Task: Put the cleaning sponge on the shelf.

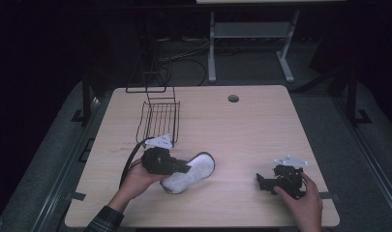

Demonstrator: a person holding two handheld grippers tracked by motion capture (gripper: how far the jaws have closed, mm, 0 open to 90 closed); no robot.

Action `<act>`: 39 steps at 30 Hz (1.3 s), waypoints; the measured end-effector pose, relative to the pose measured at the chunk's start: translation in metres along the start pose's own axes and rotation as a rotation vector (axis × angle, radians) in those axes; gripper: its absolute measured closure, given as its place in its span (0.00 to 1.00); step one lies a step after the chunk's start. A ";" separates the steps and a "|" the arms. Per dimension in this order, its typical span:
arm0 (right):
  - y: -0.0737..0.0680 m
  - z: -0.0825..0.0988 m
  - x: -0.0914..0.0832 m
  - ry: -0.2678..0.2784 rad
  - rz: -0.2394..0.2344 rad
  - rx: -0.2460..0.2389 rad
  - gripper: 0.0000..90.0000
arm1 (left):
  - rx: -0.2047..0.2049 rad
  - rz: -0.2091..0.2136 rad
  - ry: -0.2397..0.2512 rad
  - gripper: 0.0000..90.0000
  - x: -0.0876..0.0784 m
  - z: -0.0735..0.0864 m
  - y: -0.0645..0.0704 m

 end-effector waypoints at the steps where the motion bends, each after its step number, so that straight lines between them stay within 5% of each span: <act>1: 0.000 0.000 0.000 0.000 0.000 0.000 0.00 | -0.001 -0.004 0.000 0.87 -0.001 -0.001 -0.001; 39: 0.000 0.000 0.000 0.000 0.000 -0.001 0.00 | -0.042 -0.118 0.059 0.87 -0.043 -0.023 -0.062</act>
Point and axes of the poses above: each handheld gripper's, and its own axes: x roughly forward along the jaws, z roughly out of its underside, y roughly to its right, the point moved 10 cm from there along x, roughly forward along the jaws, and after that the axes turned 6 degrees about x, right-handed, at the moved point
